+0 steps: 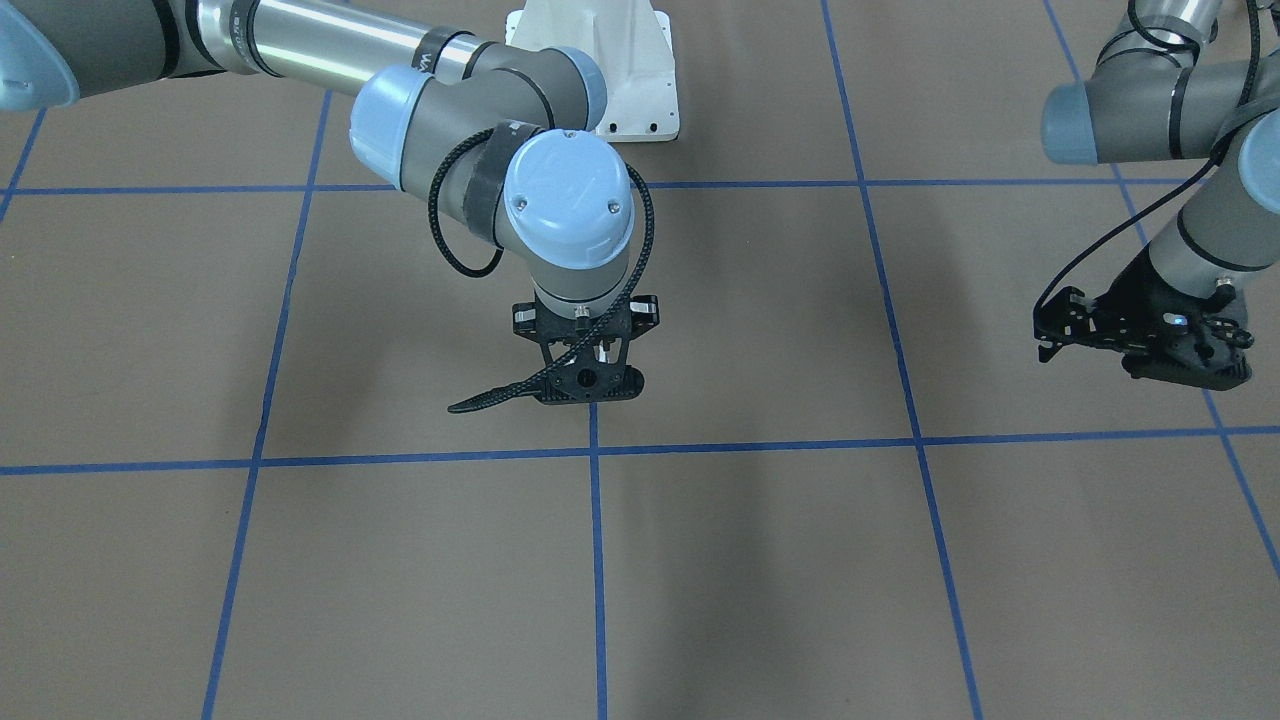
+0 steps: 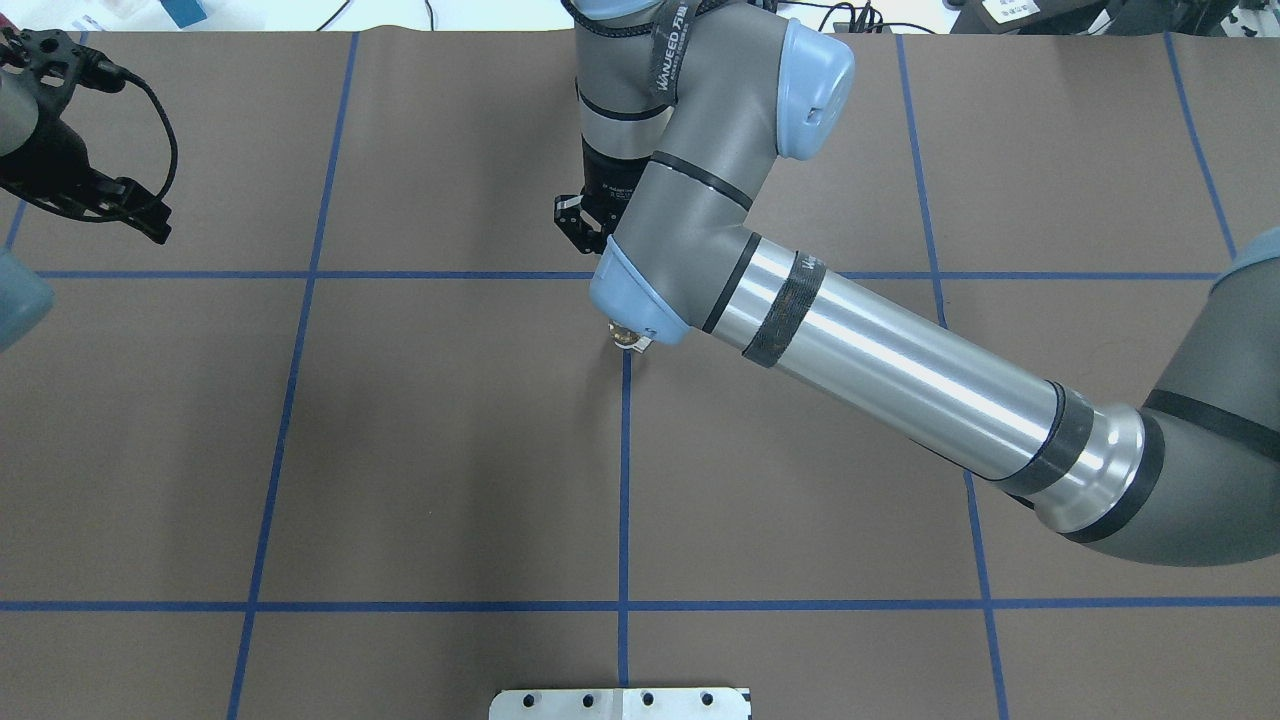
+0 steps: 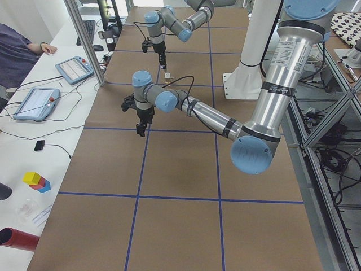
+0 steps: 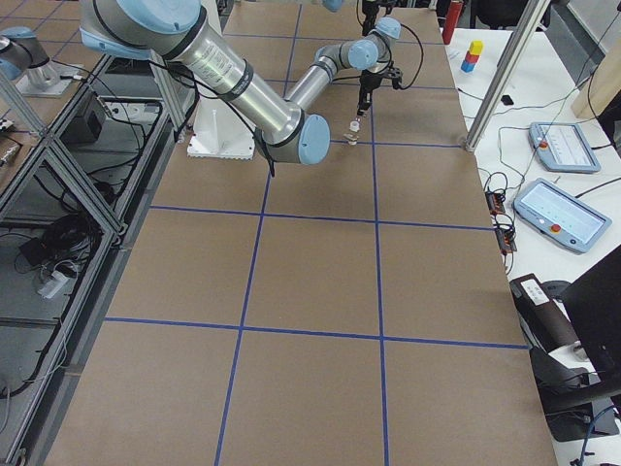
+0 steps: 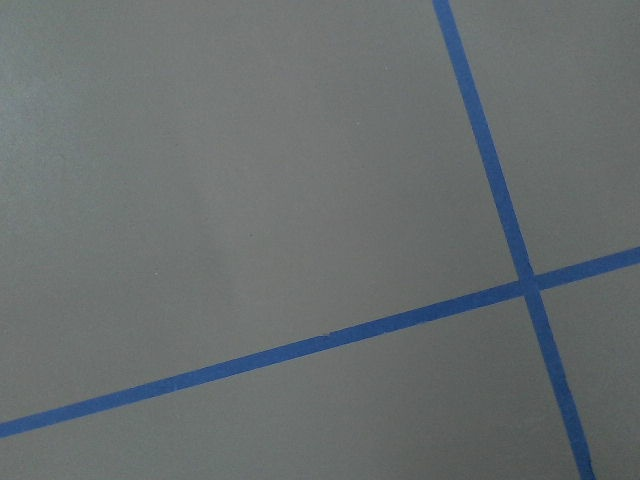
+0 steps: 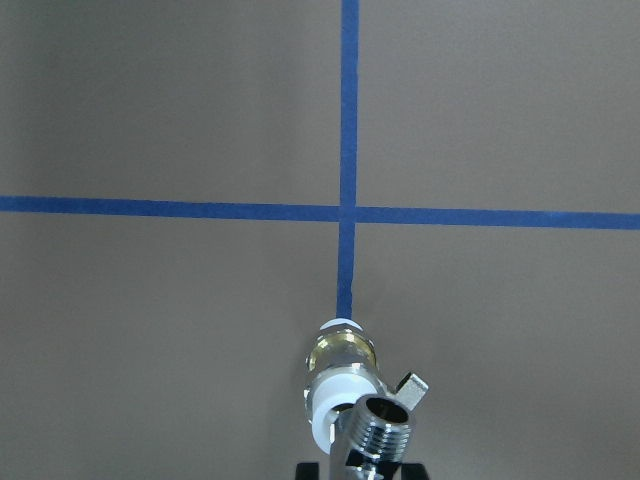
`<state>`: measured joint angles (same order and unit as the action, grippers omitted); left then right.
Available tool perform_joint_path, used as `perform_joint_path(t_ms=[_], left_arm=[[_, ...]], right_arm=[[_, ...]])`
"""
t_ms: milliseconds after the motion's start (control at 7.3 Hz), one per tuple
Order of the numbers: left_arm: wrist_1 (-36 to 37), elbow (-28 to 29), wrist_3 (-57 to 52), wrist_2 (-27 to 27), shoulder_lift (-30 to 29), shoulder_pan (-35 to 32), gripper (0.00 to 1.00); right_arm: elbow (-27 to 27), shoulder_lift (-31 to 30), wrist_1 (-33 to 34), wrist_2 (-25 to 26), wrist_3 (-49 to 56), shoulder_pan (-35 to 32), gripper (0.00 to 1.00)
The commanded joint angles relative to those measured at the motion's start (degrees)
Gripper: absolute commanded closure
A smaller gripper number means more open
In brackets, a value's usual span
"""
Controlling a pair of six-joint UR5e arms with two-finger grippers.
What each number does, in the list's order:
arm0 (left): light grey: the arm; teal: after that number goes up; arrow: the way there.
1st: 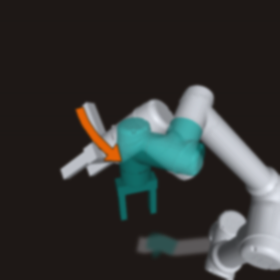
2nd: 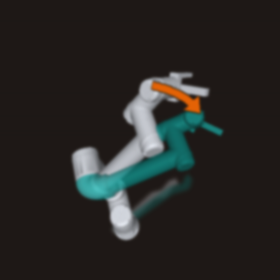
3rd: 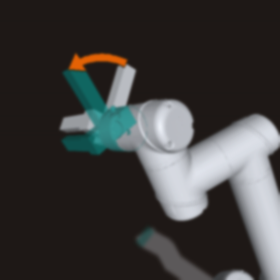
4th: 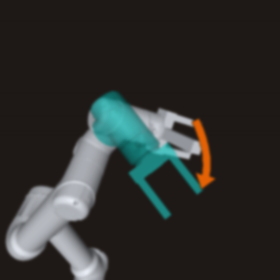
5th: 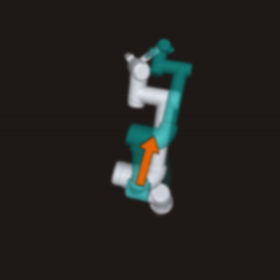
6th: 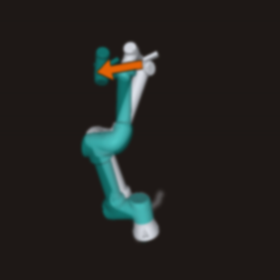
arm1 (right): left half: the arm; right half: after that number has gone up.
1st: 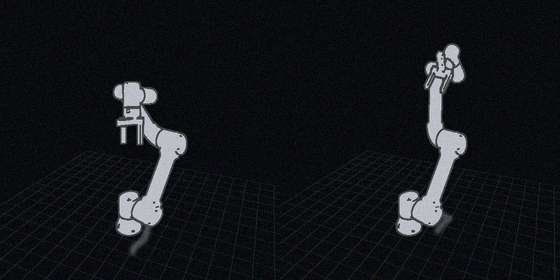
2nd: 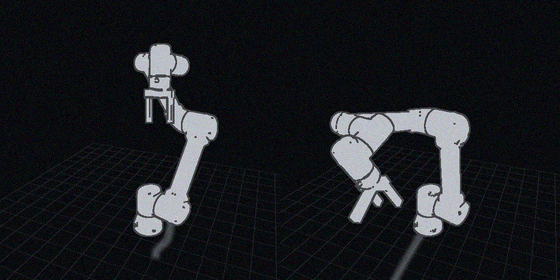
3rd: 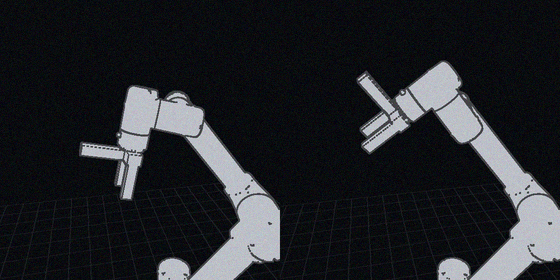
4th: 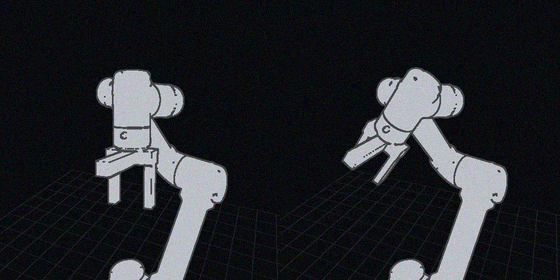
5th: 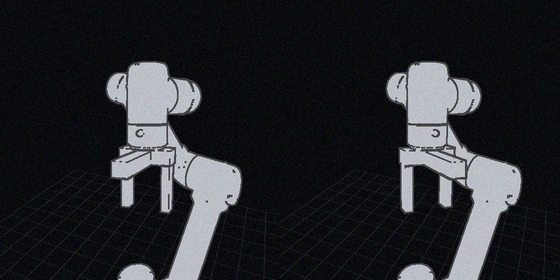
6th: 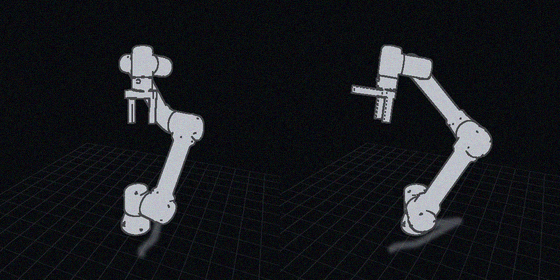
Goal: Assemble PPR valve and pipe with both arms
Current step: 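Lower and press the chrome fitting into the valve top with the right gripper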
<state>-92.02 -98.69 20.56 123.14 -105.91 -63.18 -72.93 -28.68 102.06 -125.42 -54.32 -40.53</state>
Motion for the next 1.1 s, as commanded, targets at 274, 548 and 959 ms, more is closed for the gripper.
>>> perform_joint_path(t_ms=[274, 548, 959], left_arm=[[0.00, 0.08, 0.09, 0.00, -0.09, 0.08, 0.00], [0.00, 0.08, 0.09, 0.00, 0.00, 0.08, 0.00], [0.00, 0.08, 0.01, 0.00, 0.00, 0.08, 0.00]], right_arm=[[0.07, -0.68, -0.46, 0.00, 0.18, 0.45, 1.00], [0.07, -0.76, -0.46, 0.00, 0.10, 0.63, 1.00], [0.07, -0.85, -0.46, 0.00, 0.18, 0.98, 1.00]])
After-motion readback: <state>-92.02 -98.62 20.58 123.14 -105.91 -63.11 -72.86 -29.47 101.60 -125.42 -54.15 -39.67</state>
